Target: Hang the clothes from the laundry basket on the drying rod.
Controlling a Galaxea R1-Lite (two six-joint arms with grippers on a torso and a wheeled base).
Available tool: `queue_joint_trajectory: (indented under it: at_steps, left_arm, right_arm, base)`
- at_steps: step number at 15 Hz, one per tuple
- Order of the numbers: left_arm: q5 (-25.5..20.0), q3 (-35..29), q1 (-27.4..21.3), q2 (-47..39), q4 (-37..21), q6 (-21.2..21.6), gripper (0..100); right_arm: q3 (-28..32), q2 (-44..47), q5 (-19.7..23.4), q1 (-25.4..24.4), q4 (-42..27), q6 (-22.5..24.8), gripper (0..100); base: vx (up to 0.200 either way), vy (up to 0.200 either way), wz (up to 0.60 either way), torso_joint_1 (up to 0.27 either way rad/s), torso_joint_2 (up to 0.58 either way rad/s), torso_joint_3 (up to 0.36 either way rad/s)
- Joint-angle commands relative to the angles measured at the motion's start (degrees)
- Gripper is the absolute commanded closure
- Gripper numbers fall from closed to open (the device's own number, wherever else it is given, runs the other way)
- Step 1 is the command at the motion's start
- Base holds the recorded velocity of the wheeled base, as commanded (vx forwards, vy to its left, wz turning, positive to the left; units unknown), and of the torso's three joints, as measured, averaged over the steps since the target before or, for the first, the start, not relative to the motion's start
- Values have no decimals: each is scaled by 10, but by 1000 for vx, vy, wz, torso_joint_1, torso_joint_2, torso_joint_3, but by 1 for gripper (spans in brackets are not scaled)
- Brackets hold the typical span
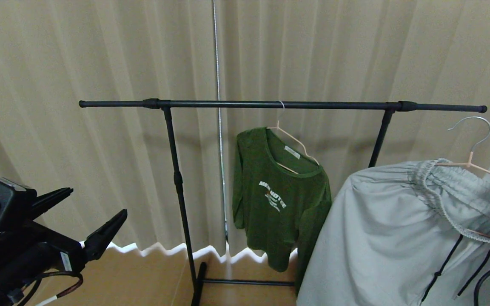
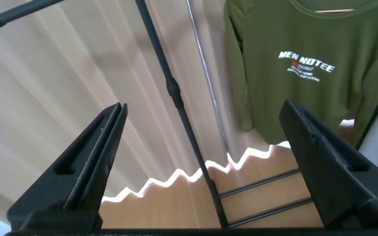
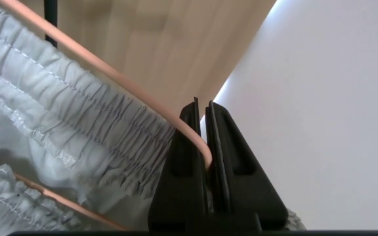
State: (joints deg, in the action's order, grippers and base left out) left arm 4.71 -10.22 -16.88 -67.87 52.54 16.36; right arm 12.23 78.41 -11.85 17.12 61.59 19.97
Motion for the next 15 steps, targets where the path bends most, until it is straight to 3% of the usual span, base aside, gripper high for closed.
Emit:
queue_joint_trajectory:
  at_steps: [1, 14, 15]
  left_arm:
    - [0, 1, 0, -2, 0, 0, 0]
    - [-1, 3, 0, -2, 0, 3, 0]
    - [-1, 5, -1, -1, 0, 3, 0]
  right_arm:
    - [-4, -3, 1, 1, 2, 1, 100]
    - [-14, -1, 1, 0, 2, 7, 100]
    - [-15, -1, 1, 0, 2, 7, 100]
  base:
    - [200, 0, 0, 2, 2, 2]
    - [200, 0, 0, 2, 2, 4]
    - [0, 0, 0, 0, 0, 0]
